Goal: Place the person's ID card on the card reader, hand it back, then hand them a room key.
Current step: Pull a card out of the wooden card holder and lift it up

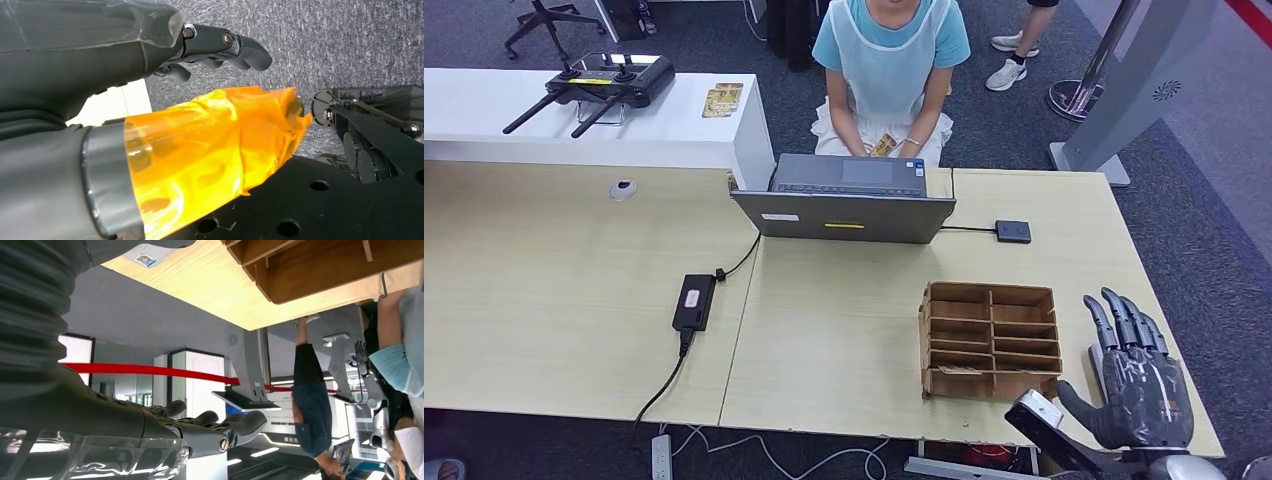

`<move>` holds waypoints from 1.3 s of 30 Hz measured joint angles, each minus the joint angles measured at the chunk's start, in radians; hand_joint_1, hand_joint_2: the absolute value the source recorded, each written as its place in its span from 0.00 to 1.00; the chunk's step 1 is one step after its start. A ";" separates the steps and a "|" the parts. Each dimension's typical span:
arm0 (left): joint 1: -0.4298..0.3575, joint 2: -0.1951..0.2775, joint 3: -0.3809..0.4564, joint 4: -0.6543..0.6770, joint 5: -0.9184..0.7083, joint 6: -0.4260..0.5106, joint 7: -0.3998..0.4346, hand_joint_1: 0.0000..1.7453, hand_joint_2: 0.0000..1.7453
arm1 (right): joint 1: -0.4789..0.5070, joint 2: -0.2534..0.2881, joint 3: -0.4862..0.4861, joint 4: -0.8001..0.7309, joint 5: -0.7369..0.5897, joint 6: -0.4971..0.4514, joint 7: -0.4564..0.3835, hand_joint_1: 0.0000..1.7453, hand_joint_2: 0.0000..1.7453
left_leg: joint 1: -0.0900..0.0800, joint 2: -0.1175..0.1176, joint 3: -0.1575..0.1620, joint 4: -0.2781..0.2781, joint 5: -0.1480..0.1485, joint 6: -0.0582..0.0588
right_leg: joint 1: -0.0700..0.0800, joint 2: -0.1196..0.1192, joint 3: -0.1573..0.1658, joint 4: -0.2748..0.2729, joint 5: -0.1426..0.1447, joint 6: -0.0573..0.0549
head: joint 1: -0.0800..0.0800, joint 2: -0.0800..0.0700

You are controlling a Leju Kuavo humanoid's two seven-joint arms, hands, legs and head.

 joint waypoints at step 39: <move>-0.003 0.008 -0.014 0.000 0.025 0.002 0.002 0.00 0.00 | -0.106 -0.053 0.113 0.086 -0.062 0.123 0.047 0.00 1.00 | 0.000 0.000 0.000 0.000 0.000 0.000 | 0.000 0.000 0.000 0.000 0.000 0.000 | 0.000 0.000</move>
